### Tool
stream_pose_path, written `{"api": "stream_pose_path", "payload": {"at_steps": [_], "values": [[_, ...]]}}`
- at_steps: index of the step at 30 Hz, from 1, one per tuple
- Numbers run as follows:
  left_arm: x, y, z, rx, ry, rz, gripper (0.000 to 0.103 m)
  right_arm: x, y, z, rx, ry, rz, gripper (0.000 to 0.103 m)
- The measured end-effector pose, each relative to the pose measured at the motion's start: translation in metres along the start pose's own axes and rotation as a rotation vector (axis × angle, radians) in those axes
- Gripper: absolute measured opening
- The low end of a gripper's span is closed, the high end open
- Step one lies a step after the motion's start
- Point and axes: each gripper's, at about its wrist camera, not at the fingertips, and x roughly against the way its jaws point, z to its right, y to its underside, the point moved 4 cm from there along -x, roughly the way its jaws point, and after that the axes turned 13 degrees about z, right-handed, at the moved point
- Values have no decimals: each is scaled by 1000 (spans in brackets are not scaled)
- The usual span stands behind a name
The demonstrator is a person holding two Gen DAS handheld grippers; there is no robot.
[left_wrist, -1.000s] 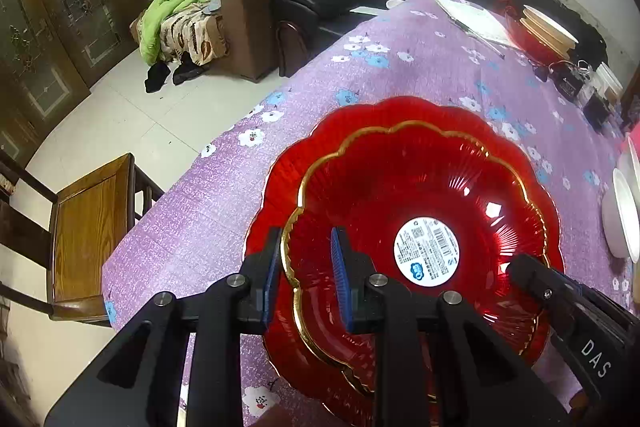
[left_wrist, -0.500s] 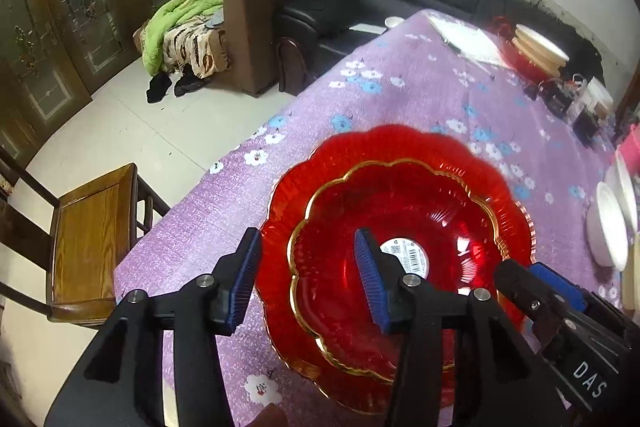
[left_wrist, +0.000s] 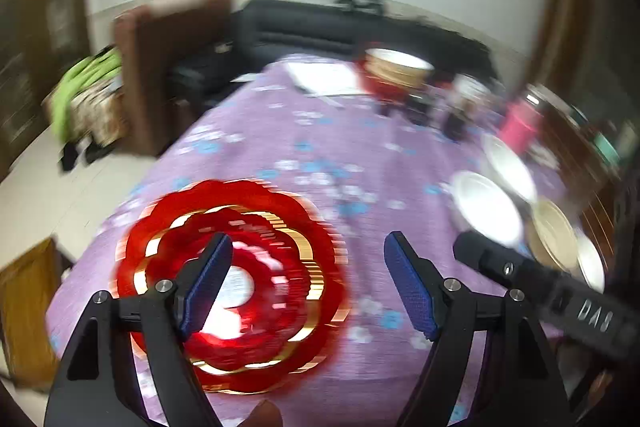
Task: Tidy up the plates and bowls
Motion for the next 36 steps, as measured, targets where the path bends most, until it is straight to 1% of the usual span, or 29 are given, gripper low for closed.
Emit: {"api": "stream_pose_path", "payload": {"at_steps": [1, 2, 4, 6, 9, 12, 14, 16, 19, 23, 27, 30, 31, 34, 36], "values": [[-3, 2, 12, -33, 39, -9, 83, 7, -3, 9, -9, 9, 16, 78], [-5, 4, 22, -64, 59, -15, 83, 13, -4, 16, -16, 16, 26, 83], [-7, 9, 40, -99, 104, -14, 83, 25, -6, 34, -40, 33, 48, 88], [-9, 13, 53, -95, 154, -19, 83, 36, -8, 51, -64, 55, 73, 89], [-22, 18, 66, -74, 188, -84, 83, 52, -10, 80, -119, 75, 89, 89], [-31, 19, 76, -82, 166, -82, 83, 62, -14, 104, -172, 101, 102, 89], [-41, 19, 83, -75, 172, -91, 83, 63, -19, 119, -209, 122, 103, 90], [-50, 22, 91, -84, 173, -109, 83, 61, -21, 130, -258, 118, 90, 90], [-64, 22, 100, -76, 175, -127, 83, 56, -26, 142, -296, 119, 89, 90], [-78, 11, 107, -28, 182, -133, 83, 44, -39, 154, -370, 93, 93, 89], [-91, 1, 118, -10, 187, -144, 83, 37, -50, 170, -441, 94, 108, 88], [-106, -1, 128, -3, 176, -163, 83, 26, -57, 180, -473, 96, 100, 88], [-111, -1, 129, -1, 173, -172, 83, 22, -58, 183, -478, 101, 98, 87], [-130, 1, 136, 14, 160, -210, 83, 15, -59, 190, -488, 117, 89, 79], [-139, 2, 138, 18, 145, -220, 83, 9, -59, 195, -498, 124, 78, 77]]}}
